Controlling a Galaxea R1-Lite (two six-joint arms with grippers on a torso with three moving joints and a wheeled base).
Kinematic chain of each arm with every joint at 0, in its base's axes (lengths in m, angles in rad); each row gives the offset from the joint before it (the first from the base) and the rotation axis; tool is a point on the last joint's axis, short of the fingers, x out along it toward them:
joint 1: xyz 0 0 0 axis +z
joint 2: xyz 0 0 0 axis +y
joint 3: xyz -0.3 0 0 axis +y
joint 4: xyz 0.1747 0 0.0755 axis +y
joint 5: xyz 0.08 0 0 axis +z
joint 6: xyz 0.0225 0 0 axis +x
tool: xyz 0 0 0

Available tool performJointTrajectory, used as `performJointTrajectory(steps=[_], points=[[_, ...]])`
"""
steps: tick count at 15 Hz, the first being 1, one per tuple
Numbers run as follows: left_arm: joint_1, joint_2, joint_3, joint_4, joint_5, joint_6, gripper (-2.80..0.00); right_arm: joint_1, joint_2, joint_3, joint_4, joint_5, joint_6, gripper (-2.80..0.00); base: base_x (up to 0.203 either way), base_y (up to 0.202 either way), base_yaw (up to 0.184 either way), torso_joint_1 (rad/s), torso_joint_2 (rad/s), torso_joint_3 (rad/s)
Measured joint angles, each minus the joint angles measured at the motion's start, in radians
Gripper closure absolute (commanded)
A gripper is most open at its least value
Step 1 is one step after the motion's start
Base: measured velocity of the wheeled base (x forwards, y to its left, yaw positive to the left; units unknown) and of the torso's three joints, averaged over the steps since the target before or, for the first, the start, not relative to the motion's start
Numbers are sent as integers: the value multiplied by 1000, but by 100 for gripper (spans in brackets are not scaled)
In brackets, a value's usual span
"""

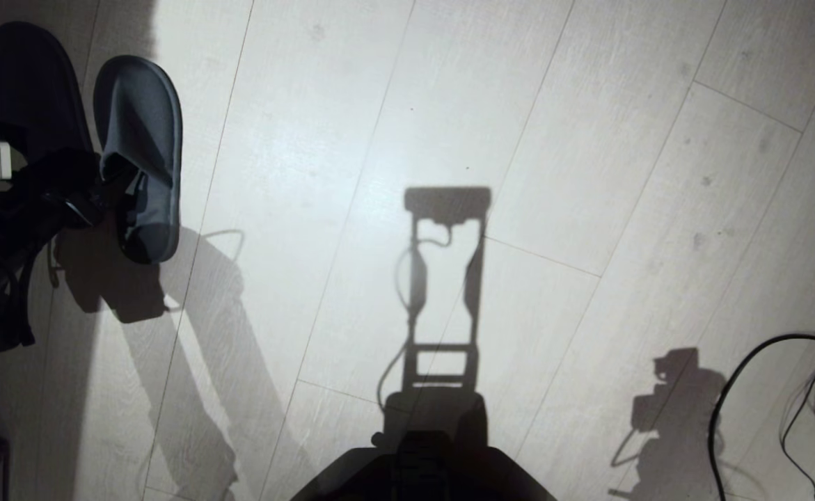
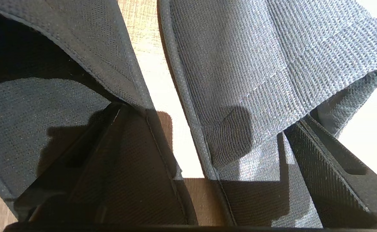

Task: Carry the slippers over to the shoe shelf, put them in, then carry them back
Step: Pick up the slippers on the floor

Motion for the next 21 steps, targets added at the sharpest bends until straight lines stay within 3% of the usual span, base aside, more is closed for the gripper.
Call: performJointTrajectory(steps=[1, 13, 21], points=[[0, 0, 2, 0, 0, 1, 0, 0, 0, 0, 0, 0, 0, 0, 0, 0, 0, 0, 0, 0], [8, 7, 8, 9, -3, 4, 0, 0, 0, 0, 0, 0, 0, 0, 0, 0, 0, 0, 0, 0], [24, -95, 64, 8, -3, -14, 0, 1, 0, 0, 0, 0, 0, 0, 0, 0, 0, 0, 0, 0]])
